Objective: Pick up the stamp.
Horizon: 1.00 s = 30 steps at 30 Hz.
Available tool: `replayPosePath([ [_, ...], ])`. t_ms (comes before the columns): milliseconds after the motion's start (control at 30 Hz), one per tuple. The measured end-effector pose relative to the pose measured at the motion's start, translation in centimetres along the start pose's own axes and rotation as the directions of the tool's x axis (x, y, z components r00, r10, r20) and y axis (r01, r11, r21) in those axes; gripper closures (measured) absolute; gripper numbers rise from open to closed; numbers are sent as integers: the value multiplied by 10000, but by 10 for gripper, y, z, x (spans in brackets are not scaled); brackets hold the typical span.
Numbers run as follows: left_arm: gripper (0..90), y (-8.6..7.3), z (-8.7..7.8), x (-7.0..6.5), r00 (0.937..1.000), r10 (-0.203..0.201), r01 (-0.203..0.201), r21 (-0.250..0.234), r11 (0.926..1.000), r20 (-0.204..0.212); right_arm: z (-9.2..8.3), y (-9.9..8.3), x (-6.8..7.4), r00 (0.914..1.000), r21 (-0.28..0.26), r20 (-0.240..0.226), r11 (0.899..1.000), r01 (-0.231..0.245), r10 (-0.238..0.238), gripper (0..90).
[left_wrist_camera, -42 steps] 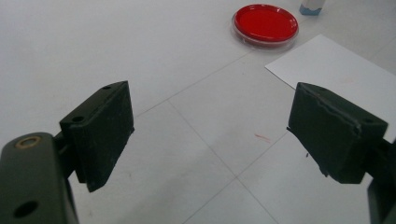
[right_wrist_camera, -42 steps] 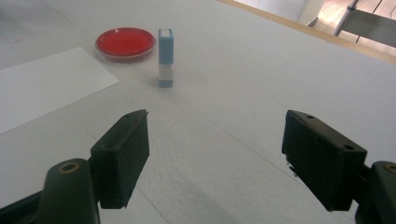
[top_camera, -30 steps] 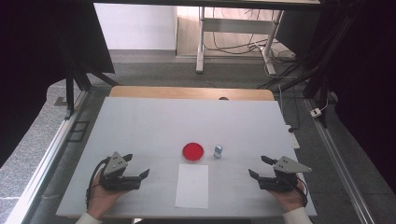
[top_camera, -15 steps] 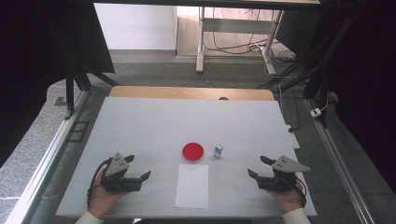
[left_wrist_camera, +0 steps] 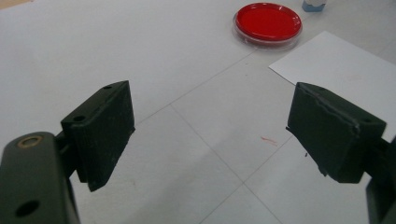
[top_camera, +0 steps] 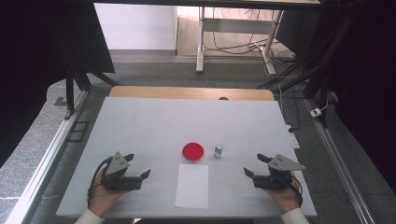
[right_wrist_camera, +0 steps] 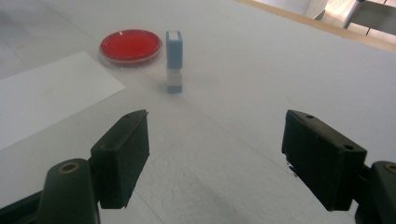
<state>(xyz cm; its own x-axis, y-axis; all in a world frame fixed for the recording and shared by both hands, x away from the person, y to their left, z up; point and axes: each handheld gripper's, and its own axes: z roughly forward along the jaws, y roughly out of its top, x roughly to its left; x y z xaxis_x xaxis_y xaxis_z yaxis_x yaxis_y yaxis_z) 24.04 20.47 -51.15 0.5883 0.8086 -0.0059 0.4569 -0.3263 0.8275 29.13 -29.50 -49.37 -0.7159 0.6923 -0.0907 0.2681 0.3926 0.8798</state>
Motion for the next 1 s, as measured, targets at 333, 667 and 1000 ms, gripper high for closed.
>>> replayPosePath([
  [333, 156, -2, 3, 3, 10000, -48, 49, 106, 9999, -35, 7, 15, 1, 9998, -138, -195, 9999, 27, -30, 229],
  [667, 156, -3, 5, 1, 10000, 10, -10, 158, 9999, -1, 18, 43, 13, 9987, 77, -426, 9996, 285, -281, 239],
  [1000, 158, -4, 6, 1, 10000, 34, -34, 238, 9997, -30, 36, 67, 19, 9955, 286, -814, 9983, 508, -483, 238],
])
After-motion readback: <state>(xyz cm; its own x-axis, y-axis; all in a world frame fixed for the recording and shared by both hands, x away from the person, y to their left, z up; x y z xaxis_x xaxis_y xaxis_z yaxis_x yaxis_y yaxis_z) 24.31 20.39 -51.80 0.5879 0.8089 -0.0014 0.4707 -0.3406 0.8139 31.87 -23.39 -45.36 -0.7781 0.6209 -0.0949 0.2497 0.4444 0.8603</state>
